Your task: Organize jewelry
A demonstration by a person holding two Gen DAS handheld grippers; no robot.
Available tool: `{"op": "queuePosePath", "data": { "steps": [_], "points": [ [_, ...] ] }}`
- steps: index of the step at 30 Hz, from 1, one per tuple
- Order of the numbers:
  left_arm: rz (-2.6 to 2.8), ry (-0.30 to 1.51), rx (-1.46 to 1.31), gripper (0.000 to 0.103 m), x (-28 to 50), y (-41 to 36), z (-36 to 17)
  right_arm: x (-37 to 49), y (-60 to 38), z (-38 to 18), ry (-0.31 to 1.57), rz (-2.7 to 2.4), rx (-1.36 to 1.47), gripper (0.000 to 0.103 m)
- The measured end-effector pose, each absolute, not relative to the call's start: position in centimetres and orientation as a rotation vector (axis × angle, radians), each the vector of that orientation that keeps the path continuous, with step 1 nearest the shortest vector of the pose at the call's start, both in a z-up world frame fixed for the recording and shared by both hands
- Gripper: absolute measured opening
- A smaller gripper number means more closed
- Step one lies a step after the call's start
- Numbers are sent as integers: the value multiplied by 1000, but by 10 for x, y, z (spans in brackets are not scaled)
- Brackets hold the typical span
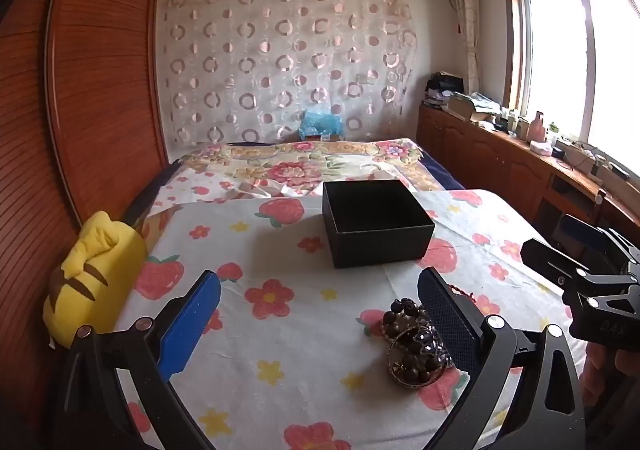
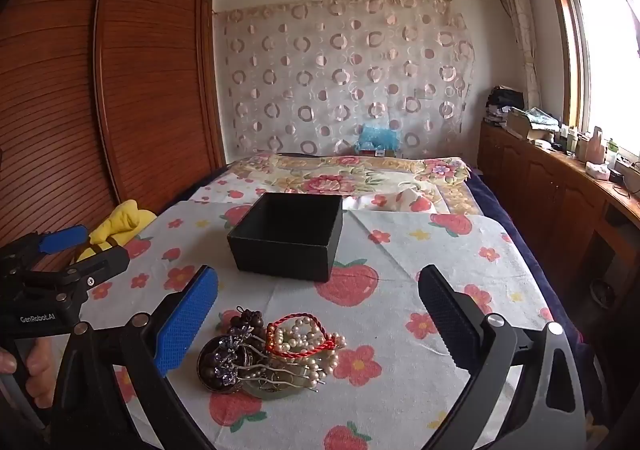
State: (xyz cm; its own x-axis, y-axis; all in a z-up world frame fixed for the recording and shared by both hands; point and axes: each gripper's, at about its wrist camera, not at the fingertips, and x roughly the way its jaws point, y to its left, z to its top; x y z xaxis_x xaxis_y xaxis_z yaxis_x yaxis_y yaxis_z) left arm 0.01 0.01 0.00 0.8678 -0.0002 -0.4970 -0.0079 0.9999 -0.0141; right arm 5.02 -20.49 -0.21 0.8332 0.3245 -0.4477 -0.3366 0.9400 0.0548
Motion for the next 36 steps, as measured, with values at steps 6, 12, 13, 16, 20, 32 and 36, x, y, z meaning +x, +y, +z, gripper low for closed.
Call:
{"op": "queuePosePath", "data": {
  "steps": [6, 12, 13, 16, 20, 32, 36],
  "points": [
    [3, 517, -13, 96, -1, 1, 1, 49, -205, -2, 463, 349, -27, 101],
    [3, 518, -4, 96, 0, -1, 0, 50, -205, -2, 464, 350, -25, 101],
    [3, 519, -4, 96, 0, -1, 1, 49, -205, -1, 462, 349, -24, 101],
    [1, 520, -6, 96, 0, -1, 2, 49, -205, -2, 462, 349, -23, 101],
    [2, 518, -7, 96, -1, -1, 4, 49, -205, -2, 463, 351, -23, 101],
    [3, 516, -7, 96, 4, -4, 4, 48, -206, 0, 461, 351, -20, 101],
    [3, 515, -7, 96, 3, -3, 3, 47, -204, 2, 458, 352, -20, 101]
  ]
}}
